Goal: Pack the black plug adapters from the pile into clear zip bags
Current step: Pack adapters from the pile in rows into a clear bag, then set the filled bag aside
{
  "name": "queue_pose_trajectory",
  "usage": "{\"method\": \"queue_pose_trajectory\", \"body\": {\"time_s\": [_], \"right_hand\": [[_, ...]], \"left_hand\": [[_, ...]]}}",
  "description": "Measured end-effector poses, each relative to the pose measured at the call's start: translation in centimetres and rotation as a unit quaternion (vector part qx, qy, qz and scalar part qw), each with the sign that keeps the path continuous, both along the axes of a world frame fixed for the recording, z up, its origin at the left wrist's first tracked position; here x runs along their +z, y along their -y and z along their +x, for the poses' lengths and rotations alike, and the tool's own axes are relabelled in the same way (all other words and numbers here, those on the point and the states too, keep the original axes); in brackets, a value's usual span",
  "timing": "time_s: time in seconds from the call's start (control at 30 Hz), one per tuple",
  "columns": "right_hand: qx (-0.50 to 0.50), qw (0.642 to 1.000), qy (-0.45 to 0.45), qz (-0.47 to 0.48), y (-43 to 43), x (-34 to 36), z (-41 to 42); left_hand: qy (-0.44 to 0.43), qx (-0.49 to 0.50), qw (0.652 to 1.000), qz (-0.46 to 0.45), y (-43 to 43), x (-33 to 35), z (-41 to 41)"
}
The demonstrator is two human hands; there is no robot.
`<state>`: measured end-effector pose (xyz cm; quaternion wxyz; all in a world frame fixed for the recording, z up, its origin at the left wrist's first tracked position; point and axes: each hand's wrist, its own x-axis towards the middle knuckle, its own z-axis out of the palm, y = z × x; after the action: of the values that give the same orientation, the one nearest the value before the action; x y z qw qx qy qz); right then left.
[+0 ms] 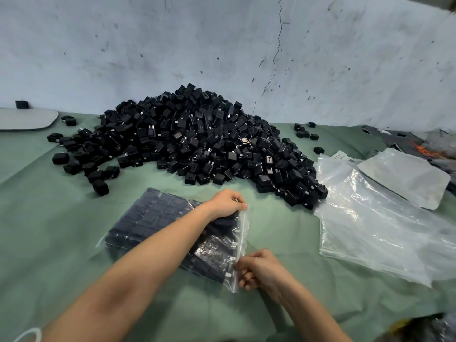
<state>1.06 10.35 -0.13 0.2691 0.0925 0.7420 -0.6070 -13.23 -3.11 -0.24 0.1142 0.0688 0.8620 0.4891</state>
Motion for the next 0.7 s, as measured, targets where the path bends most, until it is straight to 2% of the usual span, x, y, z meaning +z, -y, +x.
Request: {"method": "queue_pose_trajectory", "body": {"time_s": [0.27, 0.3, 0.37, 0.43, 0.5, 0.6, 0.7], "right_hand": [[-0.018, 1.000, -0.020, 0.013, 0.0, -0.2, -0.9], [-0.020, 0.999, -0.026, 0.016, 0.0, -0.3, -0.9], [-0.025, 0.998, -0.046, 0.028, 0.1, -0.7, -0.8], [-0.055, 0.991, -0.108, 0.063, -0.2, -0.8, -1.0], [-0.116, 0.972, -0.194, 0.057, -0.2, -0.7, -1.0], [-0.097, 0.977, -0.190, 0.001, 1.3, -0.8, -1.1], [-0.050, 0.975, -0.211, 0.043, 4.4, -1.5, -0.8]], "left_hand": [[-0.011, -0.011, 1.000, -0.022, 0.0, 0.5, 0.5], [-0.026, -0.017, 0.998, -0.054, 0.0, 0.8, 0.7], [-0.091, -0.023, 0.979, -0.182, 0.7, 1.3, 1.3], [-0.163, -0.019, 0.923, -0.349, 2.2, 1.8, 2.4], [-0.171, -0.002, 0.876, -0.451, 4.4, 1.7, 3.9], [-0.106, 0.029, 0.863, -0.492, 7.4, 0.7, 6.4], [-0.056, 0.038, 0.879, -0.472, 8.7, 0.0, 7.9]]}}
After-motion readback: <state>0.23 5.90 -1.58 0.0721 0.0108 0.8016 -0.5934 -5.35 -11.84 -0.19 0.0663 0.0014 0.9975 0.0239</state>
